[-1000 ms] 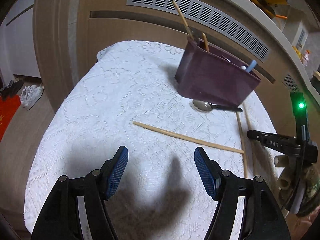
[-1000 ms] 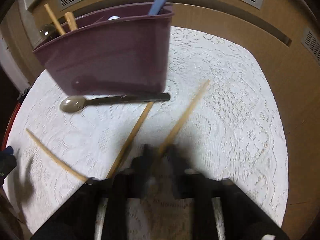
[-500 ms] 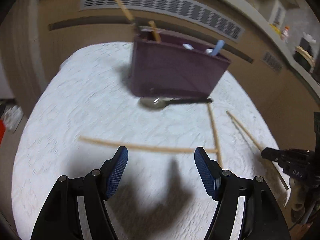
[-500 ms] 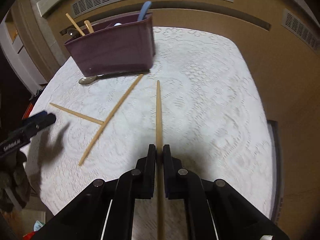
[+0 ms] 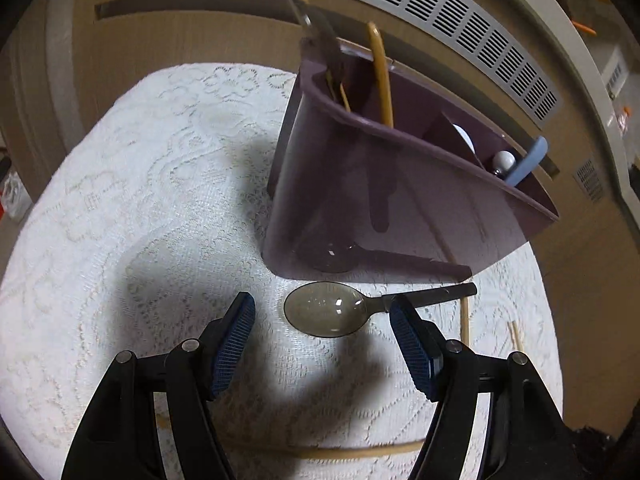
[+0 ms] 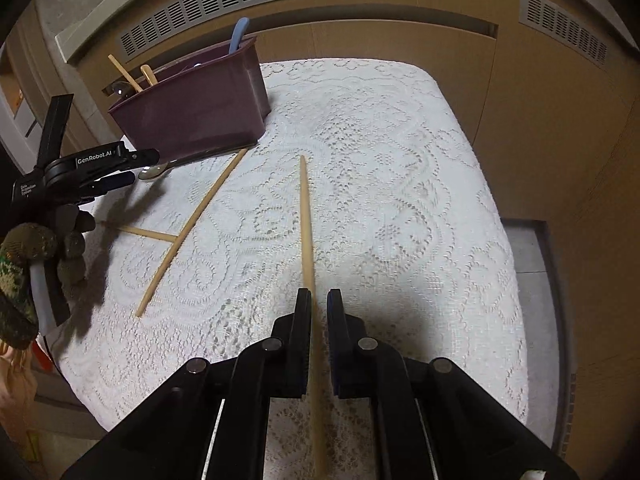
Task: Organize utensils
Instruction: 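Grasp another wooden chopstick with the left tool while the right tool holds its chopstick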
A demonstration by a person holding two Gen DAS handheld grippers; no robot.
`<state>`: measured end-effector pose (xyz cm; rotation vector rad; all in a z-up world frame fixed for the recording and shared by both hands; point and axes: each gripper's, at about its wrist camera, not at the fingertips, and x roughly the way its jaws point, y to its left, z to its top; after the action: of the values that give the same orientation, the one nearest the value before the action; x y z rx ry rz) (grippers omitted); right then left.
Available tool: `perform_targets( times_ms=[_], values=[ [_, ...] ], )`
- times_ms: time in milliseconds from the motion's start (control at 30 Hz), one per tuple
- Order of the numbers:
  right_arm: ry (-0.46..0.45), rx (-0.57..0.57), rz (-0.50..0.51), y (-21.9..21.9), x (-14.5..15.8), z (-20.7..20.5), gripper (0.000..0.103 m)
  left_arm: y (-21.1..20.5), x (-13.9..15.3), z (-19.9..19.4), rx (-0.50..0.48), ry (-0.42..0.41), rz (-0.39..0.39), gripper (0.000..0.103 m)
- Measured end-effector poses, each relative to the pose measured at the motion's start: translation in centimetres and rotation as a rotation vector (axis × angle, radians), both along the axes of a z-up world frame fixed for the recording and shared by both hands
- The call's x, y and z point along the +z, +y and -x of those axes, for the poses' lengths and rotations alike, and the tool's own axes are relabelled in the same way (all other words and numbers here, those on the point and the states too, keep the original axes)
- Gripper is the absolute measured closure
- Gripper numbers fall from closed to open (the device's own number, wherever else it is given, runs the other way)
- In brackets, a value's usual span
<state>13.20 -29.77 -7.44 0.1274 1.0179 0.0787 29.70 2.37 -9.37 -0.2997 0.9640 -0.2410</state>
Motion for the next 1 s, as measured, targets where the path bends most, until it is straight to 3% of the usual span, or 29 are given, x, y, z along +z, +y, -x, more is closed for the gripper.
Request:
perform_targets(
  times_ms=[200, 367, 500, 567, 633, 733, 900, 967, 1000],
  values=[
    [0.002, -0.007, 0.026, -0.4, 0.4, -0.3, 0.094, -1.5, -0.1, 0.7, -0.055, -0.008, 0.002, 0.033],
    [0.026, 0.007, 0.041, 0.3, -0.3, -1.3, 0.083, -4.4, 0.2, 3.3, -0.262, 0.029, -0.012, 0.033],
    [0.049, -0.022, 0.0, -0.3, -0.7, -1.4, 0.082, -7.1, 0.6, 6.7, -0.451, 0.042, -0.042, 0.033],
    [0.042, -0.022, -0.008, -0.3, -0.7, -1.0, 0.082, -8.2, 1.1, 8.2, -0.518, 0.009, -0.089, 0.033],
    [0.038, -0.025, -0.011, -0.4, -0.7, -0.6, 0.081, -8.9, 1.7, 9.0, -0.539, -0.028, -0.13, 0.033],
    [0.036, -0.034, -0.029, -0.7, -0.7, -0.1, 0.079, -9.0, 2.2, 8.6, -0.521, -0.018, -0.108, 0.034],
    [0.035, -0.047, -0.051, -1.0, -0.9, 0.3, 0.077, -10.8, 2.1, 6.5, -0.46, 0.005, -0.156, 0.048],
    [0.034, -0.049, -0.053, -1.0, -0.9, 0.3, 0.076, -11.7, 1.6, 4.9, -0.409, 0.037, -0.194, 0.063],
    [0.032, -0.05, -0.053, -1.0, -0.9, 0.4, 0.076, -12.0, 1.4, 4.2, -0.396, 0.057, -0.21, 0.078]
  ],
)
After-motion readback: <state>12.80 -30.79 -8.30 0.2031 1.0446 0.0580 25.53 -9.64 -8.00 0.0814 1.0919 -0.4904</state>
